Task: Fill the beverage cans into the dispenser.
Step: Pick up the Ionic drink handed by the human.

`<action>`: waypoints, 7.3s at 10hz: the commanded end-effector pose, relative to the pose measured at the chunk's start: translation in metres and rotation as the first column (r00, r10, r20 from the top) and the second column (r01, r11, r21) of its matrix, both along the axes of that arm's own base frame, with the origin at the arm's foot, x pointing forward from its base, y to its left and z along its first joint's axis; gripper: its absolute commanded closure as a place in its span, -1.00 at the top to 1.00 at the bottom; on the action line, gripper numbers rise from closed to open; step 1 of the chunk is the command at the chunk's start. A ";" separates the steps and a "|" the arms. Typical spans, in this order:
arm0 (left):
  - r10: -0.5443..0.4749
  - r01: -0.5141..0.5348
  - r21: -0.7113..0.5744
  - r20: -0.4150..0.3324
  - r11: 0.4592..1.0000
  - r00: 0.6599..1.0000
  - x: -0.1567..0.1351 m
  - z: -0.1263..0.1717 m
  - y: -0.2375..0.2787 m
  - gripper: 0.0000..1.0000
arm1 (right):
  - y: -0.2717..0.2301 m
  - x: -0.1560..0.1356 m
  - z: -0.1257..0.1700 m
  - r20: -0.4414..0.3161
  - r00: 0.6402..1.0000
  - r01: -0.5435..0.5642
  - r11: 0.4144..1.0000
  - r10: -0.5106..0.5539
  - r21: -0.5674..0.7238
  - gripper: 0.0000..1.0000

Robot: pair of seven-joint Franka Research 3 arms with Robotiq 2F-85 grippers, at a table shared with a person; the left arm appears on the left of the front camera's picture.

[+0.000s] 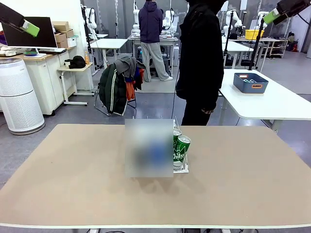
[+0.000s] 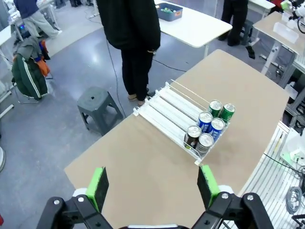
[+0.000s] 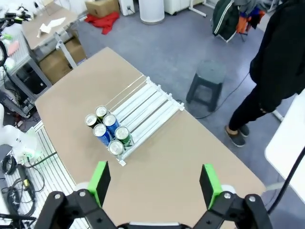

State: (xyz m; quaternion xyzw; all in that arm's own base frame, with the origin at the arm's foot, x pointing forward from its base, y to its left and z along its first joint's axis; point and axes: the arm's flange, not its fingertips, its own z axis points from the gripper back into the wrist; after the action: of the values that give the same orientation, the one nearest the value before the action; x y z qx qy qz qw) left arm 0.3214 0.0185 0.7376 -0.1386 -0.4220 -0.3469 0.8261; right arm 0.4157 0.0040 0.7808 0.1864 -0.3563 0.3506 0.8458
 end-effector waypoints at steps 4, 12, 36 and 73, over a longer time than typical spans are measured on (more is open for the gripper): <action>-0.056 0.058 0.028 -0.082 0.998 0.995 0.005 -0.019 -0.003 1.00 | -0.015 0.012 -0.001 0.048 0.998 0.037 0.999 -0.037 -0.009 1.00; -0.060 0.060 0.004 -0.061 0.998 0.996 0.005 0.001 -0.005 1.00 | -0.013 0.014 0.015 -0.037 0.999 0.006 1.000 -0.006 -0.014 1.00; -0.074 0.083 0.051 -0.155 0.995 0.985 -0.025 0.032 -0.022 1.00 | -0.024 -0.015 0.036 -0.047 0.992 -0.121 0.993 0.121 0.009 1.00; -0.088 0.099 0.099 -0.114 0.990 0.990 -0.009 0.097 -0.017 1.00 | -0.051 -0.013 0.041 0.035 0.997 -0.063 0.997 0.064 -0.041 1.00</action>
State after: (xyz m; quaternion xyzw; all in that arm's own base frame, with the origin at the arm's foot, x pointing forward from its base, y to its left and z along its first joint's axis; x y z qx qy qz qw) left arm 0.3123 0.0013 0.8344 -0.1314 -0.3493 -0.3974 0.8383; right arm 0.4028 -0.0465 0.8220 0.1727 -0.3584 0.3880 0.8314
